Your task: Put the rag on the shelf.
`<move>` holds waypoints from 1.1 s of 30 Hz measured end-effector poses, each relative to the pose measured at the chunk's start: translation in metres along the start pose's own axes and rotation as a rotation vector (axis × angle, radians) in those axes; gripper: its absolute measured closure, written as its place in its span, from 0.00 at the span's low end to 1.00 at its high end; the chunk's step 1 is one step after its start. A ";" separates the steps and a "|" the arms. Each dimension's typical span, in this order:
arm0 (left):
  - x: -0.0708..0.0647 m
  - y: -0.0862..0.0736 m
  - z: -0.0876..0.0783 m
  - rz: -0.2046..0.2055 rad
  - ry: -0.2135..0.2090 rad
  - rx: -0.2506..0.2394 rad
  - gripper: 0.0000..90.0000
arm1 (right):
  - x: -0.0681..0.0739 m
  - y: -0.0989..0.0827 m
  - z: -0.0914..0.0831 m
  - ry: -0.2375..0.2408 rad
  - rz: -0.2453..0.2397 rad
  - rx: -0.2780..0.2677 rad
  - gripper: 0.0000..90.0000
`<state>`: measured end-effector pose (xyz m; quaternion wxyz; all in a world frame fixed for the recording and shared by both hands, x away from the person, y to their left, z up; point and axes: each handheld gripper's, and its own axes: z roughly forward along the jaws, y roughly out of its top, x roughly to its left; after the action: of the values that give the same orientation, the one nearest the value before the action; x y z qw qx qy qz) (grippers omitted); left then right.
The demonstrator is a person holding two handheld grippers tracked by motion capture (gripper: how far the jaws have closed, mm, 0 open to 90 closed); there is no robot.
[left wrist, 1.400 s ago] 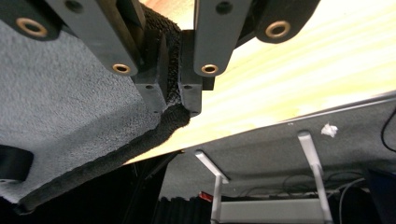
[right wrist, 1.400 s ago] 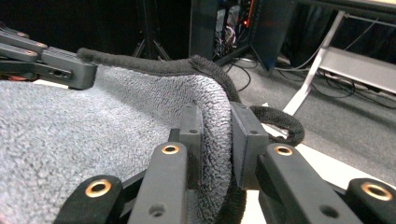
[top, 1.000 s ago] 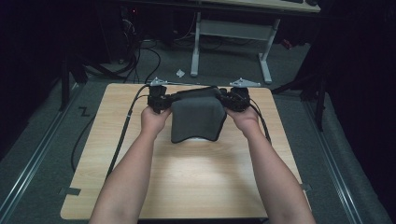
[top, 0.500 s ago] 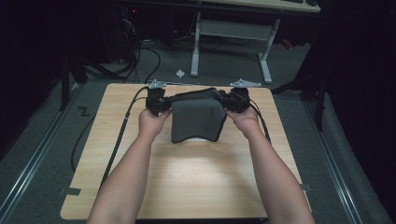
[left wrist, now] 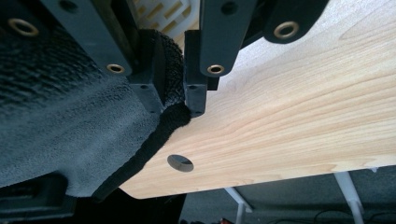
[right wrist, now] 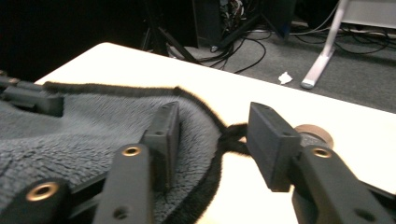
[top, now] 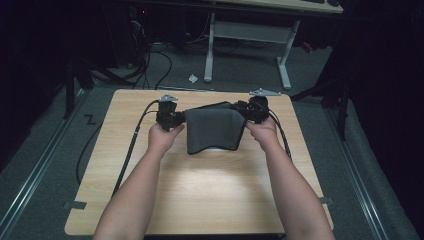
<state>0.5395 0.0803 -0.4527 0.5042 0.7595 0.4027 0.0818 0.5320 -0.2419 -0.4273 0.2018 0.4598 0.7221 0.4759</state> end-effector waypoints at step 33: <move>0.017 -0.015 -0.025 -0.016 0.130 -0.010 0.61 | -0.018 -0.018 -0.022 -0.120 -0.011 0.011 0.53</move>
<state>0.5297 0.1124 -0.4581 0.4815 0.7470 0.4401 0.1288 0.5163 -0.2704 -0.4348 0.2448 0.4845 0.7140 0.4422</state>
